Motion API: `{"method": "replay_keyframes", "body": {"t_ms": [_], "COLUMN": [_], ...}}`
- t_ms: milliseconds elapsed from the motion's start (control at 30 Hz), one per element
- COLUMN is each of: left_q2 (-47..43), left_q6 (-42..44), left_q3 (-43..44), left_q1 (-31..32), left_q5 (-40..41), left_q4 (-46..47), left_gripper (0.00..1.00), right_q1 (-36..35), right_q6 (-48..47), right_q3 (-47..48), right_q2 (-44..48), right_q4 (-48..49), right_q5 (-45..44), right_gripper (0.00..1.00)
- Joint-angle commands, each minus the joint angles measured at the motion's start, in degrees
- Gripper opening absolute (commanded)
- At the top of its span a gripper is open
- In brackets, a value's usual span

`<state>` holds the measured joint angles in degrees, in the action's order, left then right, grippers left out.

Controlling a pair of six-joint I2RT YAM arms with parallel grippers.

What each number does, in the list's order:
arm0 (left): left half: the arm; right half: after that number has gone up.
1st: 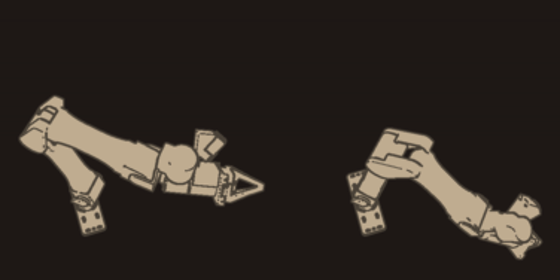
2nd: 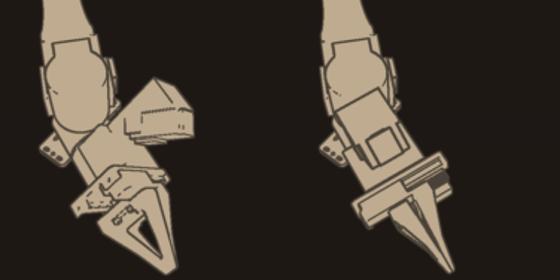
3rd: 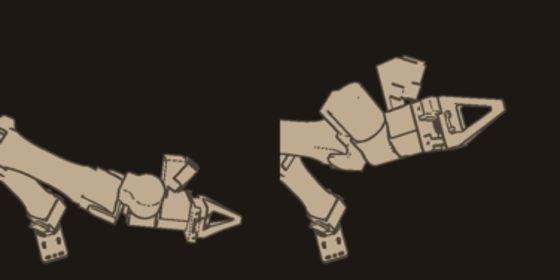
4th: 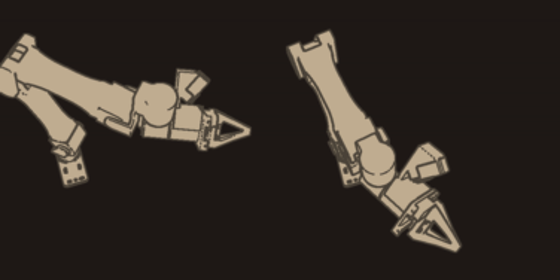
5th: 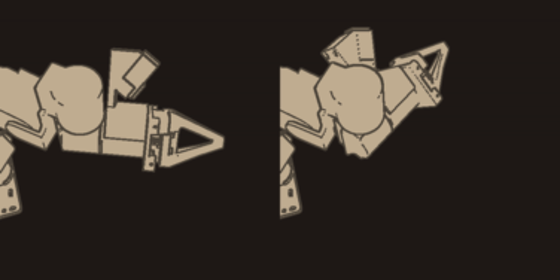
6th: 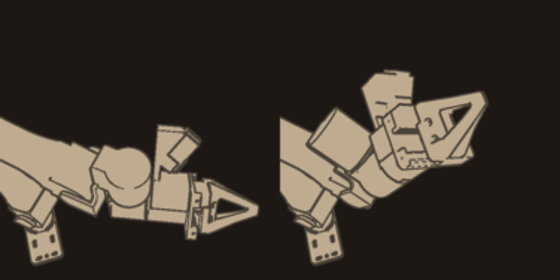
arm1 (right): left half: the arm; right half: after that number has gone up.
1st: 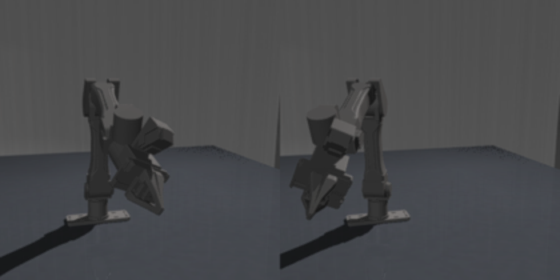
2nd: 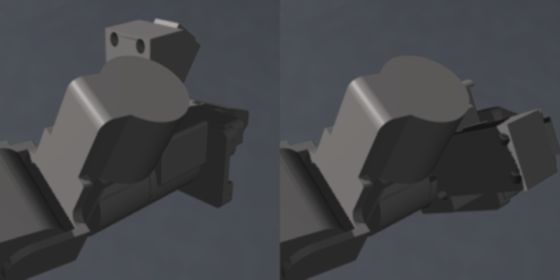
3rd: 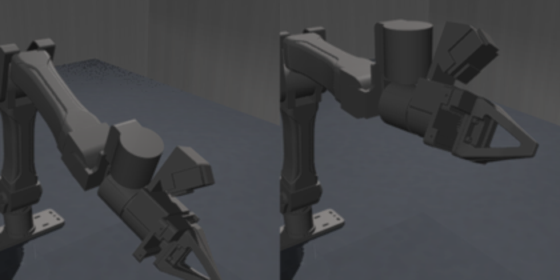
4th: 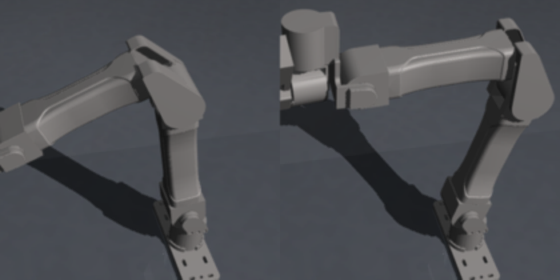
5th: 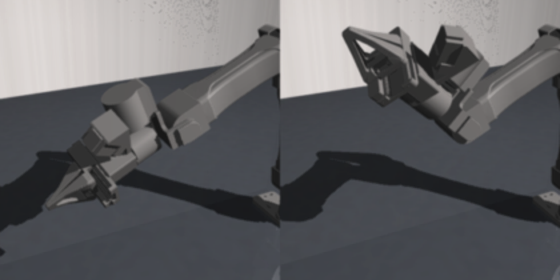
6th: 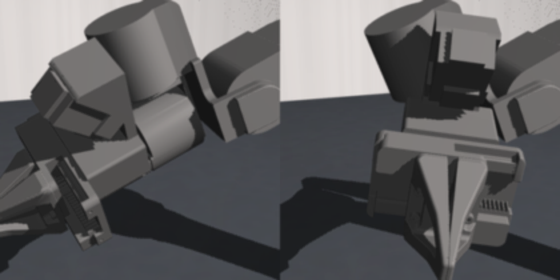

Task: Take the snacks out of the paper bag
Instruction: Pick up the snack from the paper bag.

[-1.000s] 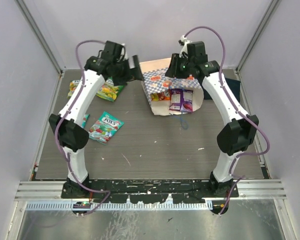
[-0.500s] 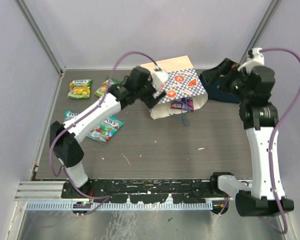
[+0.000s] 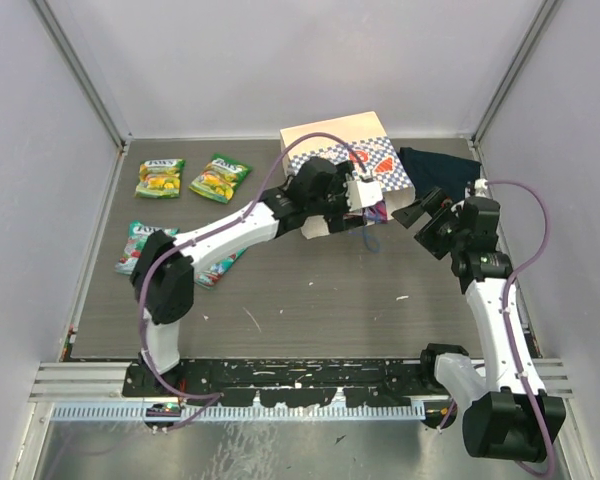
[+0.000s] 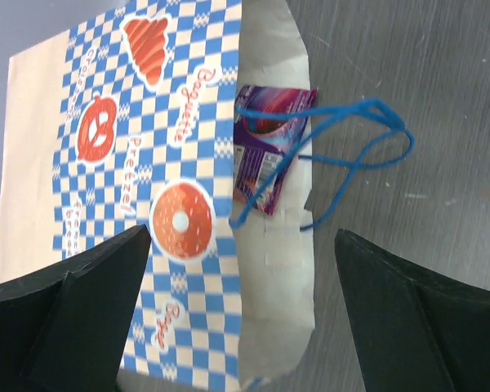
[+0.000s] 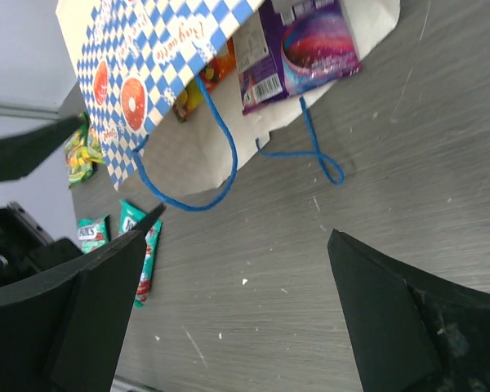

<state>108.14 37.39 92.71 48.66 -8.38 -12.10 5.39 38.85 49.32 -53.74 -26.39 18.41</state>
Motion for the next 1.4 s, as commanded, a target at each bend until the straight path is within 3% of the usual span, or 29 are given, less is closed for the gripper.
{"method": "replay_keyframes", "body": {"t_ms": [0,67,133,200,233,267,300,433,567,700,900,1200,1367], "left_q2": [5.0,7.9,9.9,10.7,10.9,11.1,11.2,10.6,9.6,9.3,10.5,8.8,8.0], "left_q6": [-0.6,-1.8,-3.5,-5.6,-7.5,-9.3,-12.0,-24.9,-34.6,-34.9,-35.5,-36.1,-36.0], "left_q3": [8.2,13.3,16.4,19.2,21.1,23.3,25.5,31.0,33.5,32.4,32.2,26.4,25.4], "left_q1": [1.5,2.1,2.5,2.7,2.7,2.6,2.5,0.6,-0.8,-0.8,-0.8,-0.8,-1.1], "left_q5": [-0.6,-0.6,-1.1,-2.0,-1.9,-1.2,0.3,4.4,7.7,8.0,7.4,6.1,5.4], "left_q4": [7.0,5.8,5.4,3.5,1.5,-1.0,-3.6,-10.5,-14.3,-14.4,-16.5,-12.0,-12.0], "left_gripper": [0.98,0.99,0.84,0.58,0.39,0.14,0.01,0.00,0.00,0.00,0.00,0.00,0.00], "right_q1": [0.1,0.2,0.1,0.2,0.2,0.1,0.1,-0.2,-0.6,-2.4,-8.5,-10.3,-10.8], "right_q6": [9.0,11.4,14.0,19.2,21.8,24.1,26.3,30.4,29.7,30.0,27.5,27.5,28.4], "right_q3": [-5.7,-7.5,-8.6,-11.1,-12.5,-14.0,-15.6,-20.4,-20.7,-19.3,-11.2,-9.3,-9.3], "right_q2": [2.5,1.9,2.1,3.6,4.3,5.1,5.8,5.8,-1.1,-12.1,-25.7,-35.1,-38.4], "right_q4": [12.9,14.4,13.9,13.3,13.0,12.7,12.6,15.7,22.3,32.3,36.0,41.6,42.8], "right_q5": [4.5,4.2,0.8,-3.6,-5.7,-7.9,-9.8,-14.4,-15.2,-14.9,-19.9,-26.6,-27.0], "right_gripper": [1.00,1.00,1.00,0.99,0.98,0.98,0.96,0.91,0.88,0.79,0.73,0.58,0.55]}}
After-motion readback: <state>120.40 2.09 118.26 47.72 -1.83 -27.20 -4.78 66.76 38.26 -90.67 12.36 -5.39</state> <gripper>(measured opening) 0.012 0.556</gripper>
